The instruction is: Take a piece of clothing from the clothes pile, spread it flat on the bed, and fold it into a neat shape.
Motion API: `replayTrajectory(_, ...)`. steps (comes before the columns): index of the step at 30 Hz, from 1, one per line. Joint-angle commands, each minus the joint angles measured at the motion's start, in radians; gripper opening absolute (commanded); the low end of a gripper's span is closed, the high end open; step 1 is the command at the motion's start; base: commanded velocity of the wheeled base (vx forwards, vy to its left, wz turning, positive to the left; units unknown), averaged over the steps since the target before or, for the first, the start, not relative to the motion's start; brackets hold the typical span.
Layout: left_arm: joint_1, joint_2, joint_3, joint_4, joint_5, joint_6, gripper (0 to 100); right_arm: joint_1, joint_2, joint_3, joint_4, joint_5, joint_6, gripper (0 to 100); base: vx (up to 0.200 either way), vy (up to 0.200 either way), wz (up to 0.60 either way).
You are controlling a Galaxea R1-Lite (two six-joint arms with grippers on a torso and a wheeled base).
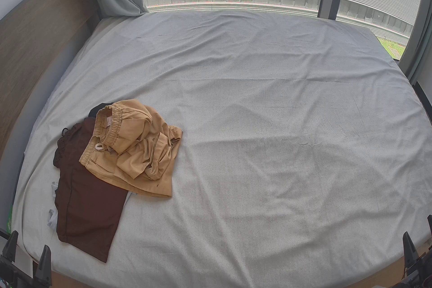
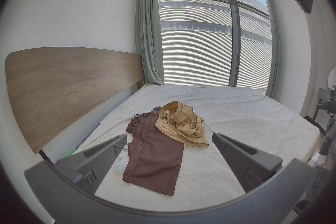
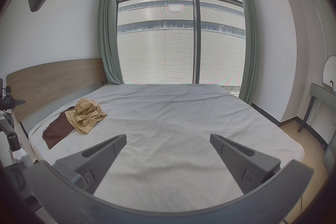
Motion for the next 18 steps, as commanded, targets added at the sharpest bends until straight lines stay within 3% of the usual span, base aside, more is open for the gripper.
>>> replayTrajectory(1,0.0,-0.016,0.018,0.001,0.002,0.001,100,0.0,-0.015,0.016,0.0,-0.001,0.0,100,0.0,0.0,0.0)
replayTrajectory(9,0.002,-0.016,-0.01,-0.028,0.002,-0.008,100,0.0,-0.015,0.016,0.0,-0.002,0.003,100,0.0,0.0,0.0)
replayTrajectory(11,-0.005,0.042,-0.166,-0.059,0.003,-0.026,100,0.0,-0.015,0.016,0.0,-0.002,0.002,100,0.0,0.0,0.0)
replayTrajectory(13,-0.028,0.117,-0.223,-0.062,0.0,-0.072,100,-0.001,-0.015,0.016,0.0,-0.002,0.0,100,0.0,0.0,0.0)
replayTrajectory(18,-0.067,0.183,-0.199,-0.07,-0.009,-0.097,100,0.0,-0.015,0.016,0.0,-0.002,0.003,100,0.0,0.0,0.0)
